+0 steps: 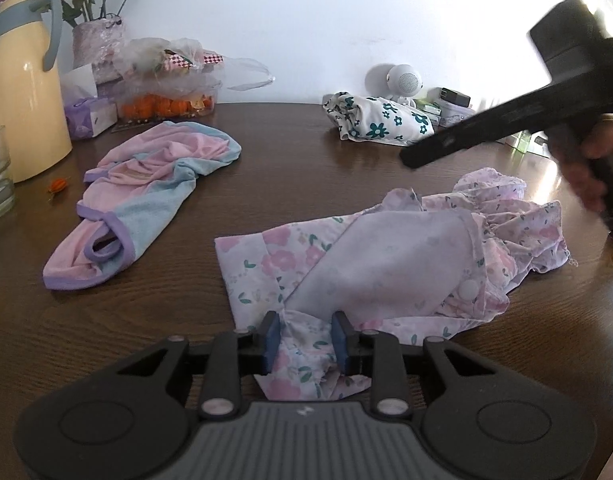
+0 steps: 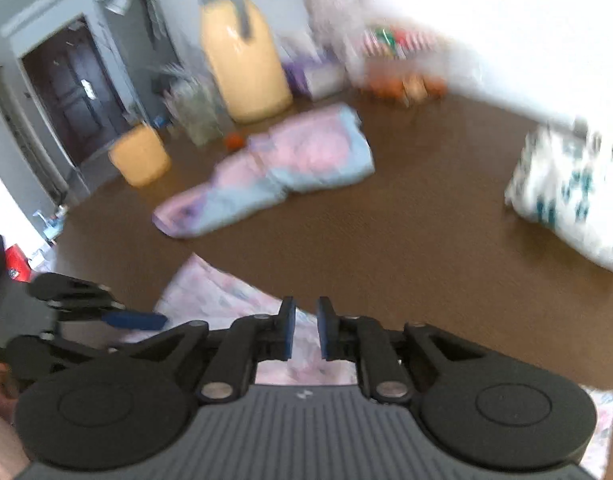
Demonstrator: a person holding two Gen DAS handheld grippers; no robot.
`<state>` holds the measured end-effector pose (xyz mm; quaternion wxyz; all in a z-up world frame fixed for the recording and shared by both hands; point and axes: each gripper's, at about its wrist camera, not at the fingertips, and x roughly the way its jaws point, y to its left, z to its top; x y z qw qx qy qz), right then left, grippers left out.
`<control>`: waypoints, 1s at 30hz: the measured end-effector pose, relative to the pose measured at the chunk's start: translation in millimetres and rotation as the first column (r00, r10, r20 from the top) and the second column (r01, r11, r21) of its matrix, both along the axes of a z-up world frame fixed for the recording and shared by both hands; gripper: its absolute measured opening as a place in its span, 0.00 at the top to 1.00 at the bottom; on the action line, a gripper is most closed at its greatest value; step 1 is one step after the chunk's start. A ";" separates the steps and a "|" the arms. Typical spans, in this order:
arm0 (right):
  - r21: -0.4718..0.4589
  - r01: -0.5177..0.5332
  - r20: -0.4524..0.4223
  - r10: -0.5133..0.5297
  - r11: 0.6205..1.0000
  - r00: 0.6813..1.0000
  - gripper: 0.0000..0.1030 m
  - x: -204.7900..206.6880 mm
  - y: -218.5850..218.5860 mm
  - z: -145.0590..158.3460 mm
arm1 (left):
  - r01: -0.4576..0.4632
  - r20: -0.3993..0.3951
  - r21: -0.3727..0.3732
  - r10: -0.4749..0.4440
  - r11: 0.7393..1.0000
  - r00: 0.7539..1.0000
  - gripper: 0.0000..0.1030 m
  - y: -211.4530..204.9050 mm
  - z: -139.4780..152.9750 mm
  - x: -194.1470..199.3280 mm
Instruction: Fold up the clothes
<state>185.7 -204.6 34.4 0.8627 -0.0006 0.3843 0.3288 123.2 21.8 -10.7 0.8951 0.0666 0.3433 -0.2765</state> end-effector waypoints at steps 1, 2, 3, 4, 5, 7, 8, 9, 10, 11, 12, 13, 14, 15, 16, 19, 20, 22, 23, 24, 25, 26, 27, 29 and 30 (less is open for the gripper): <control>0.013 -0.040 0.022 0.039 0.999 0.999 0.86 -9.4 5.5 5.2 | -0.003 0.007 -0.007 0.003 1.000 1.000 0.67 1.4 3.3 -0.3; 0.025 -0.079 0.044 0.078 0.997 0.996 0.86 -18.7 10.9 10.3 | -0.006 0.014 -0.015 0.007 1.000 1.000 0.67 2.7 6.6 -0.6; 0.023 -0.122 0.060 0.120 0.992 0.991 0.86 -27.9 17.3 12.3 | -0.010 0.021 -0.023 0.010 1.000 1.000 0.66 4.1 9.9 -0.8; -0.006 -0.162 0.071 0.162 0.987 0.984 0.85 -36.9 25.4 8.9 | -0.013 0.028 -0.030 0.013 0.999 1.000 0.66 5.5 13.2 -1.1; -0.051 -0.198 0.082 0.202 0.979 0.976 0.85 -45.8 34.3 3.2 | -0.016 0.035 -0.038 0.017 0.999 0.999 0.66 6.8 16.5 -1.4; -0.143 -0.213 0.100 0.229 0.966 0.968 0.85 -54.0 42.4 -10.4 | -0.028 0.054 -0.046 0.030 0.999 0.998 0.68 10.0 22.8 1.5; -0.190 -0.210 0.108 0.233 0.959 0.966 0.85 -56.4 44.9 -17.5 | -0.028 0.055 -0.049 0.031 0.998 0.998 0.68 9.8 23.4 5.0; -0.224 -0.194 0.115 0.224 0.955 0.968 0.85 -56.3 44.9 -23.4 | -0.027 0.053 -0.053 0.030 0.998 0.998 0.69 8.9 22.9 9.1; -0.234 -0.170 0.119 0.202 0.957 0.972 0.85 -53.3 41.9 -27.3 | -0.026 0.050 -0.056 0.029 0.998 0.998 0.73 8.0 22.5 13.3; -0.231 -0.151 0.121 0.182 0.961 0.976 0.85 -50.1 38.6 -30.5 | -0.025 0.048 -0.059 0.027 0.998 0.998 0.75 7.1 22.1 17.5; -0.220 -0.136 0.121 0.165 0.966 0.979 0.85 -47.5 34.5 -33.6 | -0.021 0.046 -0.055 0.023 0.998 0.999 0.77 3.9 20.1 20.7; -0.202 -0.127 0.118 0.153 0.971 0.981 0.85 -45.9 31.3 -36.2 | -0.016 0.044 -0.048 0.018 0.999 0.999 0.76 -0.1 17.5 23.5; -0.185 -0.120 0.114 0.142 0.975 0.983 0.85 -44.8 29.6 -38.5 | -0.011 0.042 -0.041 0.012 0.999 0.999 0.76 -4.1 14.9 26.3; -0.175 -0.114 0.113 0.135 0.978 0.984 0.85 -44.5 28.3 -41.1 | -0.005 0.040 -0.026 0.006 1.000 0.999 0.76 -8.2 11.3 28.4; -0.173 -0.109 0.115 0.130 0.979 0.985 0.85 -44.9 27.7 -44.5 | 0.002 0.038 -0.010 -0.001 1.000 0.999 0.77 -12.2 7.3 30.2; -0.167 -0.091 0.125 0.113 0.982 0.986 0.85 -45.3 26.5 -54.5 | -0.002 0.012 0.016 0.002 1.000 1.000 0.78 -16.9 -4.4 36.8; -0.162 -0.087 0.127 0.108 0.983 0.986 0.85 -45.7 25.4 -55.2 | -0.005 0.008 0.016 0.005 1.000 1.000 0.78 -17.1 -6.1 37.9; -0.151 -0.079 0.126 0.098 0.985 0.987 0.85 -46.4 23.6 -54.9 | -0.012 0.002 0.005 0.012 1.000 1.000 0.78 -16.0 -6.0 38.6; -0.147 -0.077 0.124 0.095 0.986 0.988 0.85 -46.2 23.3 -54.4 | -0.020 -0.004 -0.013 0.020 1.000 1.000 0.78 -13.2 -3.2 37.9; -0.143 -0.074 0.129 0.093 0.987 0.987 0.82 -46.8 22.3 -51.7 | -0.031 -0.010 -0.036 0.030 0.999 0.999 0.73 -9.7 0.1 37.1; -0.137 -0.071 0.141 0.091 0.988 0.986 0.80 -48.2 20.4 -46.6 | -0.046 -0.015 -0.062 0.046 0.997 0.999 0.60 -4.2 4.5 35.0; -0.132 -0.069 0.152 0.089 0.989 0.984 0.78 -49.6 18.5 -41.5 | -0.064 -0.019 -0.089 0.062 0.994 0.998 0.53 2.0 9.3 32.6; -0.126 -0.066 0.164 0.087 0.990 0.983 0.76 -51.0 16.6 -36.4 | -0.078 -0.035 -0.101 0.075 0.992 0.997 0.45 6.4 10.1 31.6; -0.115 -0.061 0.187 0.082 0.992 0.979 0.72 -53.8 12.9 -26.2 | -0.104 -0.073 -0.112 0.096 0.988 0.993 0.42 13.7 8.8 30.7; -0.109 -0.059 0.198 0.080 0.992 0.977 0.71 -55.2 11.0 -21.1 | -0.117 -0.093 -0.117 0.106 0.986 0.990 0.42 17.3 8.2 30.2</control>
